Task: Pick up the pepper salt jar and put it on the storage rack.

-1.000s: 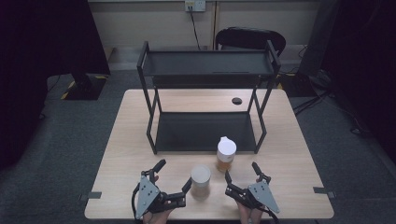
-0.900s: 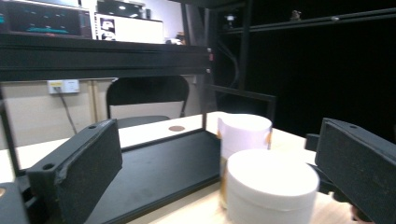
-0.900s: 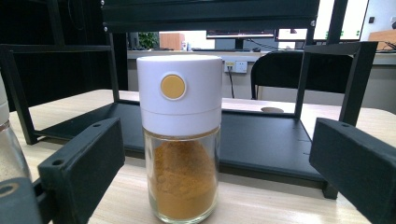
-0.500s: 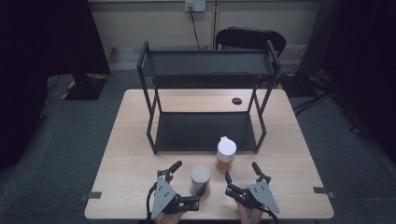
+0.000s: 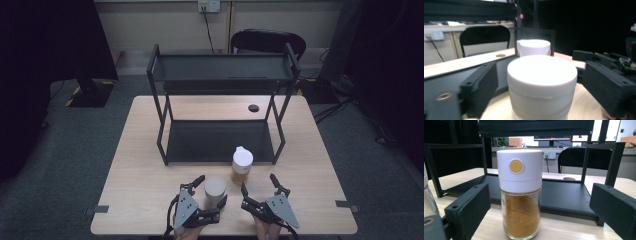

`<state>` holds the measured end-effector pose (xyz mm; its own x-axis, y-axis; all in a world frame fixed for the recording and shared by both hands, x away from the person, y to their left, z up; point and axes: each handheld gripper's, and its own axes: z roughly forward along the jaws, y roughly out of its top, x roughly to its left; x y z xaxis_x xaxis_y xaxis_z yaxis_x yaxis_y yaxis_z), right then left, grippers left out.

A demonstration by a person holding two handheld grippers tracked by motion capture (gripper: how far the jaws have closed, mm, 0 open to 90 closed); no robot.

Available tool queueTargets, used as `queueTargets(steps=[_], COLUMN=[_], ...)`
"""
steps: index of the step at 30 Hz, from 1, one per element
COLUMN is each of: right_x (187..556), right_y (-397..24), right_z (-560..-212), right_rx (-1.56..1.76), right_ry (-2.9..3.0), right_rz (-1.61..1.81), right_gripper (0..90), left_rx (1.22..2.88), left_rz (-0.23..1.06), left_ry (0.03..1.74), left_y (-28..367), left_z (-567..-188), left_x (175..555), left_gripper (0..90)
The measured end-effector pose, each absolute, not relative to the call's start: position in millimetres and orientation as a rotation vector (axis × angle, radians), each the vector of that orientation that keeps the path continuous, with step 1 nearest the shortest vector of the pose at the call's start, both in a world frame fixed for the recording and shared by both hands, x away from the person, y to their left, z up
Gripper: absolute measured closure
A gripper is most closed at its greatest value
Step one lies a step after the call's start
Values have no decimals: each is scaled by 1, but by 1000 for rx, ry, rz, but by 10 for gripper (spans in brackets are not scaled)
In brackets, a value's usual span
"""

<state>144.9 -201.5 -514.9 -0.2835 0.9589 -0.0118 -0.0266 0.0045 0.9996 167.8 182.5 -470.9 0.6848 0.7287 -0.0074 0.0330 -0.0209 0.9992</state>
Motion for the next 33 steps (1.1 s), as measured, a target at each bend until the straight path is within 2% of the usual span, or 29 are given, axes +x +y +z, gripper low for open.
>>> queueTargets(steps=[12, 21, 33], right_x=[145, 145, 145], right_y=[-202, -202, -202], right_z=[-515, -515, -515], right_rx=[1033, 1033, 1033], right_ry=[1402, 1402, 1402], right_rz=[1424, 1424, 1424], right_gripper=[20, 20, 20], left_rx=[1534, 1557, 1578], left_rz=[597, 511, 573], left_ry=[662, 680, 660], left_y=[183, 188, 182], left_z=[-478, -480, -478], left_x=[173, 186, 182], left_gripper=[258, 305, 352])
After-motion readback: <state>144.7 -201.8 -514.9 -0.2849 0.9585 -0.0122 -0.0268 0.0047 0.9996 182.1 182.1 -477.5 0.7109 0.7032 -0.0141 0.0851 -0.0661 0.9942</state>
